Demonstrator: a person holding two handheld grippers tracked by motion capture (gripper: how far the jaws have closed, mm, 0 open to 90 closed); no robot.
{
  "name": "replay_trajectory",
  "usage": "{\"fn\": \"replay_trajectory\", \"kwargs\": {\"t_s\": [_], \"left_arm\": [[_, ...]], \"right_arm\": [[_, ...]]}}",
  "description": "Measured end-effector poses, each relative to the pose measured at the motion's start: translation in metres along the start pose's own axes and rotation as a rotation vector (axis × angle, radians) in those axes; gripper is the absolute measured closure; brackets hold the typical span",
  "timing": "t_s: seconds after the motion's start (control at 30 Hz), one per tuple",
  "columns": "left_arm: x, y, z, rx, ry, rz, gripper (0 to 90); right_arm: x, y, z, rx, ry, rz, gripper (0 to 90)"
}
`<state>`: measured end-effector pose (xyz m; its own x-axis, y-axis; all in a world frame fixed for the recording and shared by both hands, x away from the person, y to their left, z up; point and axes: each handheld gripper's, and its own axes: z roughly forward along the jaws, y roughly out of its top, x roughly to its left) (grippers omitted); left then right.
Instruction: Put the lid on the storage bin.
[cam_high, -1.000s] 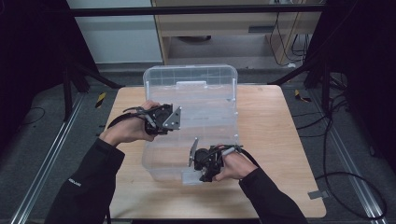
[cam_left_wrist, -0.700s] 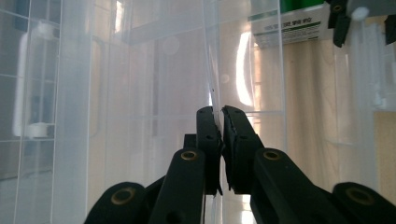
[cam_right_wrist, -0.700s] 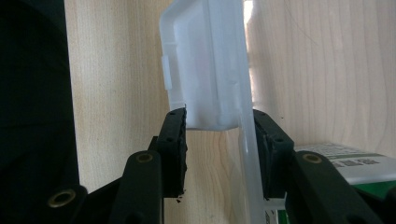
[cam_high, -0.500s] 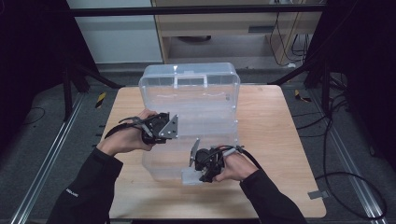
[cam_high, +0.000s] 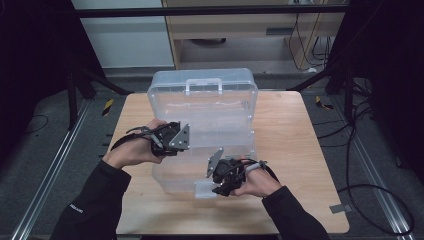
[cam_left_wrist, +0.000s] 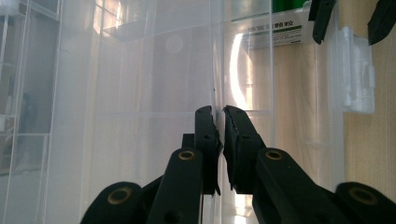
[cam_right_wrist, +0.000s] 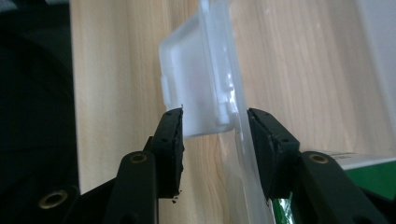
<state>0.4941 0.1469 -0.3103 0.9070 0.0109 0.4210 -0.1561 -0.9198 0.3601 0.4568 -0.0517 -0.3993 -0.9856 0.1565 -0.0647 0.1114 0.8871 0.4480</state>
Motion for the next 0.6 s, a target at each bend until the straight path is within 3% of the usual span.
{"fn": "replay_trajectory", "kwargs": {"t_s": [0.13,0.33,0.5,0.6], "left_arm": [[0.001,-0.001,0.000,-0.002,-0.006,-0.012,83.6],[0.001,0.000,0.000,-0.001,-0.007,-0.012,83.5],[0.001,-0.001,0.000,-0.005,-0.010,-0.019,83.4],[0.001,-0.001,0.000,-0.004,-0.012,-0.020,83.3]], "right_arm": [[0.001,-0.005,-0.015,-0.082,-0.024,0.028,57.9],[-0.001,-0.022,-0.043,-0.224,-0.065,0.141,69.7],[-0.005,-0.039,-0.059,-0.299,-0.097,0.223,83.5],[-0.009,-0.049,-0.064,-0.317,-0.089,0.262,84.4]]}}
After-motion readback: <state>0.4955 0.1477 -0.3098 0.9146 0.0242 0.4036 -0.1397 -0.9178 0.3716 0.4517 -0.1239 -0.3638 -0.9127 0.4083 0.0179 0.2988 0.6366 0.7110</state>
